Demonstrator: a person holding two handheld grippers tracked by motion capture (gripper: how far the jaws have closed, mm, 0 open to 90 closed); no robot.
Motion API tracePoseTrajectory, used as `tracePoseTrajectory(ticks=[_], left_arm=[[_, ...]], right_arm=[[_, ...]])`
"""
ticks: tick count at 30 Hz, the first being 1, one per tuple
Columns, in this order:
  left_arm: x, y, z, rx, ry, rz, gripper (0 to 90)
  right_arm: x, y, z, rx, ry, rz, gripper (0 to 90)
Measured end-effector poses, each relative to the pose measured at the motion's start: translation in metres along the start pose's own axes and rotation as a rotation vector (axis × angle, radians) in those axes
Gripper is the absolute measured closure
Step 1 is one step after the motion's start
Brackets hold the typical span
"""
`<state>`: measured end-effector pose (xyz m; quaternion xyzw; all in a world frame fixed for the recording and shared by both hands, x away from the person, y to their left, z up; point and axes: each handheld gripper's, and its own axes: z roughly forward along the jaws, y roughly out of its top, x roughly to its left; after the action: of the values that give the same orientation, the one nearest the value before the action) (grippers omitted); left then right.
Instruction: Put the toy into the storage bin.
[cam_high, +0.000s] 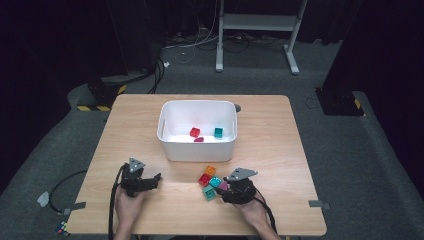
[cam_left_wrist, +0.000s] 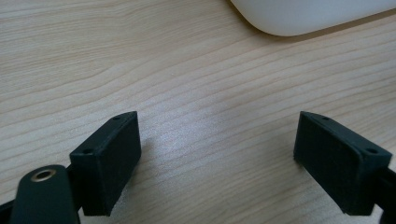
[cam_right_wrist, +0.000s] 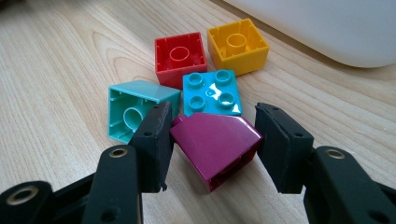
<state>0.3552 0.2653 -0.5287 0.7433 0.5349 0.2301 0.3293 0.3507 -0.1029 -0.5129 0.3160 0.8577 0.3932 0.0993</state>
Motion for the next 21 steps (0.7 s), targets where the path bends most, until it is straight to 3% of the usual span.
tracePoseTrajectory(ticks=[21], left_arm=[[0.000,0.000,0.000,0.000,0.000,0.000,14.9]], right_arm=[[-0.012,0.005,-0.022,-0.030,-0.011,0.011,48.6]])
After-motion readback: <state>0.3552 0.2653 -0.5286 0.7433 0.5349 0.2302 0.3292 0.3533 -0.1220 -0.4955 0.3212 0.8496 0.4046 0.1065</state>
